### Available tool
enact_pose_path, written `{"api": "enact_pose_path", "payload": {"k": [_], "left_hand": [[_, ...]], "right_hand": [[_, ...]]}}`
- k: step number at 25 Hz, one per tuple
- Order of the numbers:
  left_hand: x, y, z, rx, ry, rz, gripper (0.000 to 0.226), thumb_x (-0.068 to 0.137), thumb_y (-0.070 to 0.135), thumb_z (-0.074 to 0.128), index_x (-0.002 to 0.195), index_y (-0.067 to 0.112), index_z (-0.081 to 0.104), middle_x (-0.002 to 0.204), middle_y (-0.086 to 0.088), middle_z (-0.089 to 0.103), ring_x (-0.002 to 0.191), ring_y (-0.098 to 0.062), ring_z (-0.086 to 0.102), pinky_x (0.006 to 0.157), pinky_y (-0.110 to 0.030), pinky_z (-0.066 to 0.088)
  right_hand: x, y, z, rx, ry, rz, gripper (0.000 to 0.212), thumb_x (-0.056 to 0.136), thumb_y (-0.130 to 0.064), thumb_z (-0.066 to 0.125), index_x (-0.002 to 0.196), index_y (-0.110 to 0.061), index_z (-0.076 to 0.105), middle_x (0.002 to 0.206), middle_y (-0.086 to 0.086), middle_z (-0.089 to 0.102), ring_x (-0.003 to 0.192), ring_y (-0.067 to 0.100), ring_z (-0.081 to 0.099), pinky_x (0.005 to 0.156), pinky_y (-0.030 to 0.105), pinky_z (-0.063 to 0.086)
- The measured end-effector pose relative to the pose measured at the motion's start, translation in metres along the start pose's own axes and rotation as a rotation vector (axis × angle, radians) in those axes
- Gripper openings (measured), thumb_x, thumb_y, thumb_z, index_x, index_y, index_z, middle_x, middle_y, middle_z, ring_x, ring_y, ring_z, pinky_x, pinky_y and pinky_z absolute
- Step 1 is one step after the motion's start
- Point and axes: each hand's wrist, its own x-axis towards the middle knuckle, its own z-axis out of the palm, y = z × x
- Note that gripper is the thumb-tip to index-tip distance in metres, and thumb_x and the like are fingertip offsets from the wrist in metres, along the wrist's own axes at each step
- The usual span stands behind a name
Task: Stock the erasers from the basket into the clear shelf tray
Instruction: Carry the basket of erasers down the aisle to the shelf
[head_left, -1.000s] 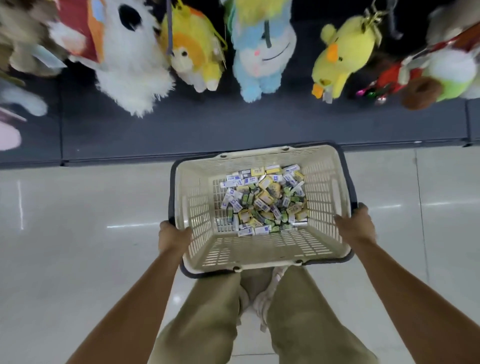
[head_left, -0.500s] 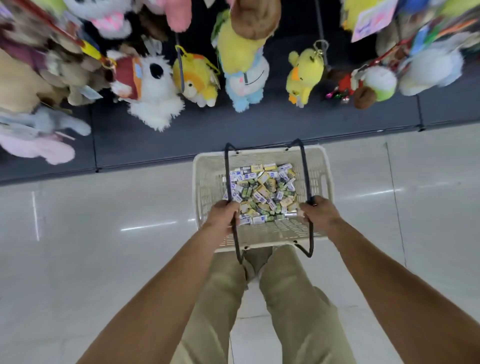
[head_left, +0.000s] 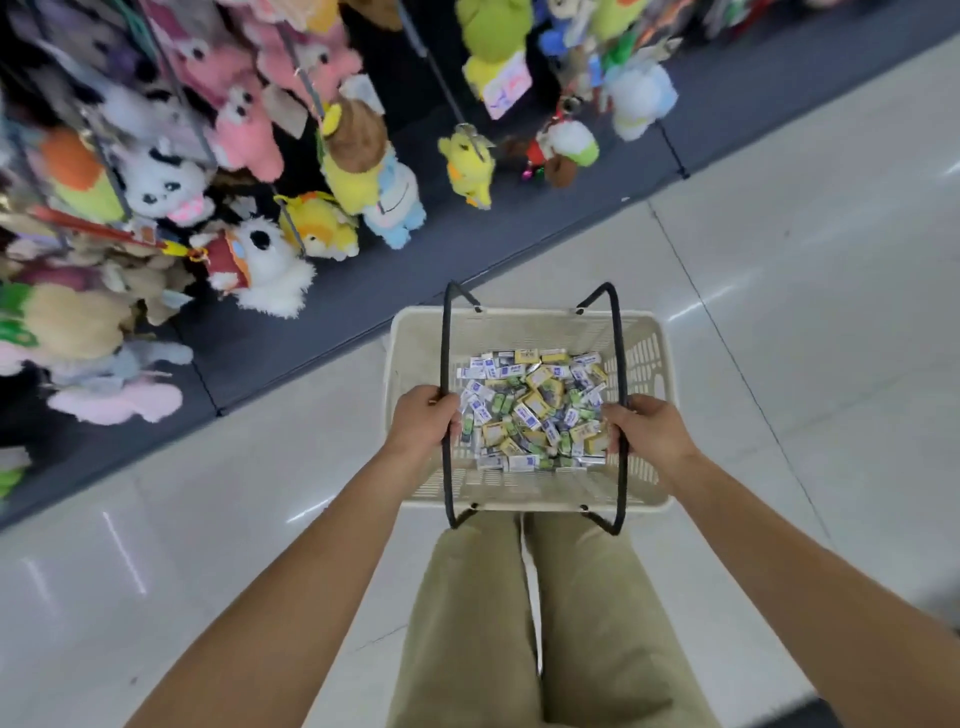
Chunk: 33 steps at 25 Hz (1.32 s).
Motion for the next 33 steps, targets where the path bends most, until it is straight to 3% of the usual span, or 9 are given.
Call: {"api": "enact_pose_path", "payload": {"k": [2, 4, 7, 13, 16, 20, 25, 29, 33], "left_hand": [[-0.015, 0.015, 0.015, 0.103, -0.018, 0.061, 0.028, 0.09, 0.008, 0.052, 0.062, 0.013, 0.054, 0.048, 0.001, 0.054, 0.056, -0.023, 0.051, 0.07, -0.042, 0.051], [-0.03, 0.031, 0.034, 0.184, -0.068, 0.113, 0.018, 0.091, 0.01, 0.053, 0.074, 0.015, 0.054, 0.057, -0.002, 0.055, 0.055, -0.02, 0.051, 0.064, -0.038, 0.051], [-0.046, 0.06, 0.066, 0.29, -0.204, 0.163, 0.012, 0.089, 0.008, 0.051, 0.093, 0.019, 0.052, 0.064, -0.004, 0.055, 0.053, -0.019, 0.05, 0.062, -0.037, 0.049], [-0.066, 0.134, 0.16, 0.479, -0.403, 0.238, 0.016, 0.088, 0.002, 0.05, 0.087, 0.018, 0.052, 0.069, -0.005, 0.056, 0.055, -0.02, 0.054, 0.071, -0.044, 0.054], [-0.07, 0.169, 0.225, 0.561, -0.473, 0.245, 0.014, 0.09, 0.003, 0.051, 0.087, 0.017, 0.052, 0.08, -0.003, 0.055, 0.058, -0.017, 0.057, 0.075, -0.045, 0.055], [-0.074, 0.216, 0.326, 0.661, -0.485, 0.288, 0.007, 0.093, 0.007, 0.05, 0.098, 0.012, 0.053, 0.08, -0.003, 0.053, 0.057, -0.014, 0.053, 0.062, -0.037, 0.053], [-0.088, 0.283, 0.447, 0.743, -0.513, 0.382, 0.011, 0.093, 0.011, 0.051, 0.104, 0.009, 0.052, 0.075, 0.0, 0.052, 0.053, -0.014, 0.05, 0.065, -0.037, 0.051], [-0.091, 0.34, 0.542, 0.813, -0.58, 0.456, 0.013, 0.092, 0.006, 0.051, 0.104, 0.011, 0.052, 0.077, -0.002, 0.054, 0.054, -0.014, 0.052, 0.068, -0.04, 0.053], [-0.086, 0.401, 0.65, 0.918, -0.665, 0.524, 0.01, 0.093, 0.007, 0.049, 0.102, 0.01, 0.052, 0.074, -0.003, 0.054, 0.055, -0.015, 0.054, 0.072, -0.046, 0.056]], "right_hand": [[-0.023, 0.008, -0.024, 0.046, 0.049, 0.023, 0.014, 0.086, -0.017, 0.063, 0.077, -0.007, 0.061, 0.055, 0.005, 0.057, 0.048, 0.018, 0.055, 0.065, 0.036, 0.053], [-0.044, 0.018, -0.047, 0.146, 0.098, 0.056, 0.011, 0.086, -0.013, 0.064, 0.085, -0.003, 0.06, 0.058, 0.007, 0.055, 0.05, 0.019, 0.052, 0.067, 0.037, 0.053], [-0.068, 0.032, -0.08, 0.298, 0.158, 0.072, 0.01, 0.085, -0.011, 0.063, 0.083, -0.003, 0.057, 0.056, 0.005, 0.05, 0.047, 0.016, 0.048, 0.055, 0.028, 0.052], [-0.075, 0.053, -0.154, 0.513, 0.28, 0.079, 0.021, 0.087, -0.01, 0.055, 0.067, -0.009, 0.053, 0.054, 0.008, 0.054, 0.05, 0.023, 0.052, 0.06, 0.035, 0.052], [-0.061, 0.061, -0.202, 0.589, 0.29, 0.093, 0.019, 0.089, -0.011, 0.055, 0.071, -0.008, 0.056, 0.057, 0.008, 0.056, 0.05, 0.021, 0.053, 0.063, 0.034, 0.052], [-0.03, 0.065, -0.281, 0.664, 0.272, 0.121, 0.018, 0.091, -0.011, 0.054, 0.074, -0.008, 0.056, 0.059, 0.007, 0.056, 0.049, 0.017, 0.054, 0.058, 0.027, 0.053], [-0.003, 0.062, -0.393, 0.743, 0.326, 0.12, 0.012, 0.092, -0.013, 0.053, 0.083, -0.006, 0.056, 0.063, 0.009, 0.059, 0.056, 0.021, 0.057, 0.065, 0.031, 0.053], [0.026, 0.054, -0.477, 0.859, 0.388, 0.105, 0.008, 0.092, -0.011, 0.052, 0.088, -0.004, 0.055, 0.064, 0.01, 0.057, 0.057, 0.021, 0.056, 0.058, 0.024, 0.054], [0.066, 0.045, -0.565, 0.957, 0.489, 0.114, 0.011, 0.093, -0.013, 0.053, 0.083, -0.007, 0.053, 0.062, 0.007, 0.054, 0.053, 0.018, 0.052, 0.06, 0.027, 0.051]]}}
